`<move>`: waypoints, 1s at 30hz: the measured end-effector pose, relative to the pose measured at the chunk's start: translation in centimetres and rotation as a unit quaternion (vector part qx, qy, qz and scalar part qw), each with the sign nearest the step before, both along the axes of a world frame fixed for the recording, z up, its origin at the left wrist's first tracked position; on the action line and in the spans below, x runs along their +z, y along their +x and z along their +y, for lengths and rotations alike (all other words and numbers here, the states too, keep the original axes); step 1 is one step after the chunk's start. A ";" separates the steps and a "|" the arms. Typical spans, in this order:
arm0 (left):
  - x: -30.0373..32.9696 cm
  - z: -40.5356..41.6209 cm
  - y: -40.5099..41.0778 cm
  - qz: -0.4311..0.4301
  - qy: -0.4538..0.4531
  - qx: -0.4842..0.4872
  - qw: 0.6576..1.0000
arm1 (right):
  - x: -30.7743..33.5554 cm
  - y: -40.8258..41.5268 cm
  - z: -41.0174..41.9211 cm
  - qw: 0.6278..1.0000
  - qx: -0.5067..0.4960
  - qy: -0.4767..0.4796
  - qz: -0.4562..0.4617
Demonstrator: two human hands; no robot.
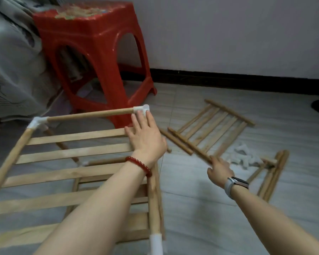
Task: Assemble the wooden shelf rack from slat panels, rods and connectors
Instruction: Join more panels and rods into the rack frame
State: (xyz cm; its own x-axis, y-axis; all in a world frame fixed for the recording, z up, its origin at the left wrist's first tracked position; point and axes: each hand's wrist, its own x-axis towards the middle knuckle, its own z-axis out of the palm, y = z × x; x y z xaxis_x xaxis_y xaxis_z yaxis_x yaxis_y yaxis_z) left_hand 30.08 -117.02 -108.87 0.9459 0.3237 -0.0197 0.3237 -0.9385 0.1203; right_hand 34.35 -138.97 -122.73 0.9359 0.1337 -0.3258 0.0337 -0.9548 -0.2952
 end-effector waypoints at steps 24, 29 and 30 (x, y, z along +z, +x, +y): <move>-2.6 3.0 2.9 -0.003 0.027 0.041 0.999 | -10.8 6.0 9.1 0.998 0.052 -0.040 0.022; -2.9 3.1 2.7 -0.005 0.015 0.043 0.999 | -7.6 5.0 9.4 0.977 -0.080 0.193 0.032; -3.1 3.0 2.7 -0.005 0.012 0.044 0.999 | -6.5 4.8 9.3 0.966 -0.087 0.242 0.018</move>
